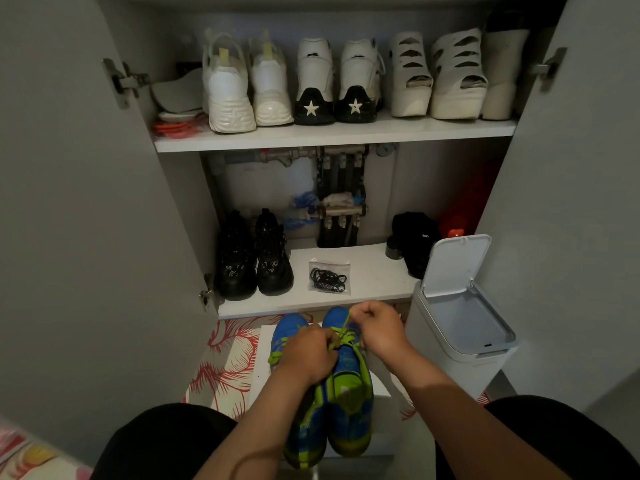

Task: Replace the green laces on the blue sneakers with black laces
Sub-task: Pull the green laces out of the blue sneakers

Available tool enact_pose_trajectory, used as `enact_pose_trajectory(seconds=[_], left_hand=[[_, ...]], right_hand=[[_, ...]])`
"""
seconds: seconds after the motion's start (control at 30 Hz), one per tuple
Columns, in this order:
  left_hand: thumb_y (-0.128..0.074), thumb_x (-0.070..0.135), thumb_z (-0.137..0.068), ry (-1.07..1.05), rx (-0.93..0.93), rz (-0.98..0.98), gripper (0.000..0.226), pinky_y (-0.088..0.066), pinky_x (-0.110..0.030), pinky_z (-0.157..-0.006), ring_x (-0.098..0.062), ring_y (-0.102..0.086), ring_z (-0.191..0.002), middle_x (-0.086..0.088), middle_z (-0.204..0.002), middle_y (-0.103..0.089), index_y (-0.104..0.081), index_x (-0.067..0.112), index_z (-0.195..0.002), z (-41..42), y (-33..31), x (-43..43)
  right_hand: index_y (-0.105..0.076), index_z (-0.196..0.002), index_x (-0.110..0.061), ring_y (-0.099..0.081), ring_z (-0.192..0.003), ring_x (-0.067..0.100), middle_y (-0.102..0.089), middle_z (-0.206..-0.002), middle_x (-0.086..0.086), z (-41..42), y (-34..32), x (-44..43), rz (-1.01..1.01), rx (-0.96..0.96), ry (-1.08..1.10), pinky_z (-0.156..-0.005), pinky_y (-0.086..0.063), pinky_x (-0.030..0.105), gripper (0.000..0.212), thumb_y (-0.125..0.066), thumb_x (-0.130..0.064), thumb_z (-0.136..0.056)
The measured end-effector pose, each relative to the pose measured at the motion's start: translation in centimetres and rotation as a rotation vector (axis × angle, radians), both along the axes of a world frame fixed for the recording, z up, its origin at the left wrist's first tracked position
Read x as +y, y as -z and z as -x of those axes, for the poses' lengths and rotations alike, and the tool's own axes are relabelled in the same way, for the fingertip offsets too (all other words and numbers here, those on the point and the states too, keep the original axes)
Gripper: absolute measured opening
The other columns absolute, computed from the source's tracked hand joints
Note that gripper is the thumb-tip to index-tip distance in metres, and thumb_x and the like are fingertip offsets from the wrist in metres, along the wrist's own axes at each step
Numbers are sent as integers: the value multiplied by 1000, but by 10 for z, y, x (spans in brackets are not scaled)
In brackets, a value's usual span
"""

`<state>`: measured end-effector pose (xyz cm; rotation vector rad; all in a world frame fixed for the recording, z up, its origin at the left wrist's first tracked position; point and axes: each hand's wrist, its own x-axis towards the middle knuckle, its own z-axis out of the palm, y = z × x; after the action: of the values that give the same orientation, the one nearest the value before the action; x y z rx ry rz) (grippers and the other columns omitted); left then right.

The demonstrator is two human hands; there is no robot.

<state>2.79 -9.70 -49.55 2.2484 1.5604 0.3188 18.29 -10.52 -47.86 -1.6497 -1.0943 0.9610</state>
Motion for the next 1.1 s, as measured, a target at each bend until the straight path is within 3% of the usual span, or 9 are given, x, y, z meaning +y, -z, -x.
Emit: enact_pose_trajectory(seconds=[0.1,0.2,0.27,0.37,0.47,0.7,0.9,1.03,1.1], left_hand=[[-58,30,-89,-25,11,-19,14,-49,-34,-76,-25,-60,-99,-5,-102,-65,-66,18,-90,-3,1,0],[-48,36,-96,-29,30,-55,26,-46,-34,-73,-27,-60,-97,-8,-102,-65,-64,17,-89,-6,3,-2],[-47,33,-96,-22,44,-70,24,-48,-35,-77,-27,-60,-101,-9,-106,-65,-65,18,-94,-6,4,-1],[-48,29,-95,-16,60,-64,22,-48,-36,-84,-27,-58,-108,-7,-112,-64,-66,21,-104,-5,4,0],[-44,35,-98,-14,78,-100,25,-47,-36,-81,-26,-58,-107,-7,-111,-65,-65,23,-107,-2,5,-2],[-50,33,-98,84,13,-202,20,-39,-32,-84,-19,-47,-108,-2,-107,-57,-65,21,-101,3,11,-3],[-61,24,-92,103,-122,-86,11,-42,-34,-89,-21,-50,-105,-4,-106,-56,-61,17,-101,1,11,-3],[-61,29,-93,44,-104,-38,15,-43,-31,-84,-21,-54,-99,-4,-107,-56,-61,17,-102,2,10,-2],[-60,26,-92,37,-107,-21,13,-43,-30,-83,-22,-56,-99,-4,-108,-55,-62,17,-102,2,10,-2]], right_hand=[[-59,-86,-10,-51,-35,16,-73,-89,15,-10,-9,-1,16,185,98,-35,-35,19,20,-49,-12,-103],[-52,-95,-9,-52,-35,17,-73,-87,11,-9,-14,-5,107,279,-66,-34,-31,20,19,-38,-16,-107],[-55,-91,-12,-52,-40,12,-65,-79,10,-6,-11,-6,130,127,-143,-41,-36,21,21,-39,-15,-105],[-60,-95,-20,-64,-85,19,-67,-95,4,-16,-9,-8,69,-349,-135,-73,-48,29,20,-42,-21,-103],[-63,-107,-24,-64,-100,27,-71,-109,2,-30,-13,-15,70,-717,-227,-79,-49,32,26,-39,-29,-101],[-76,-105,-32,-63,-102,21,-63,-113,2,-21,-12,-26,128,-994,-486,-82,-51,29,27,-64,-47,-85],[-75,-96,-23,-62,-100,19,-56,-114,-1,-17,-10,-18,16,-863,-350,-84,-50,31,22,-60,-38,-94],[-72,-84,-25,-61,-88,14,-58,-104,-6,-13,-9,-13,-22,-538,-123,-80,-49,31,17,-61,-31,-95],[-69,-82,-19,-61,-64,13,-66,-87,-2,-9,-8,-11,18,-184,-129,-63,-48,26,21,-57,-23,-99]])
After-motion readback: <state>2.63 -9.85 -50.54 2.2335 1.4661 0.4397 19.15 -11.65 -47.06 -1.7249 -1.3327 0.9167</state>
